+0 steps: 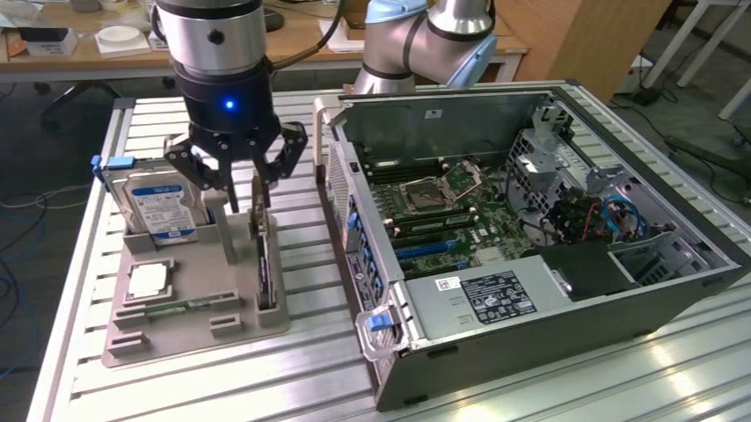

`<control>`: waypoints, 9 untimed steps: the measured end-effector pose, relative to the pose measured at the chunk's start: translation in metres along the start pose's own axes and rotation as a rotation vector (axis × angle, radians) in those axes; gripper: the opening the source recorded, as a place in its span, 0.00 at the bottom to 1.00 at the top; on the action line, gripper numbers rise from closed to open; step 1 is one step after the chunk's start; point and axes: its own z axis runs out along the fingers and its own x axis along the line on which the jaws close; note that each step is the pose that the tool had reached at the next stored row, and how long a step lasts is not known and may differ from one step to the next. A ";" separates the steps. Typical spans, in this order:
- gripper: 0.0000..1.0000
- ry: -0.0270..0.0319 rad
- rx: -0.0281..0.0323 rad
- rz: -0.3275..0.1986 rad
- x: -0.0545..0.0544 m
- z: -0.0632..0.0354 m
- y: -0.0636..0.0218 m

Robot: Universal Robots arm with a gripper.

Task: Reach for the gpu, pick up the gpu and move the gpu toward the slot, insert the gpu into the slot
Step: 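Pick up the gpu and move the gpu toward the slot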

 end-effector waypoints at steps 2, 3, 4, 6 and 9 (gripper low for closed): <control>0.41 -0.0001 -0.0001 0.000 0.000 0.0006 -0.0005; 0.41 -0.0001 -0.0001 0.000 0.000 0.0009 -0.0009; 0.41 -0.0001 0.0001 0.000 0.000 0.0012 -0.0013; 0.41 0.0000 0.0009 0.000 0.000 0.0017 -0.0019; 0.41 0.0000 0.0012 0.000 0.000 0.0026 -0.0033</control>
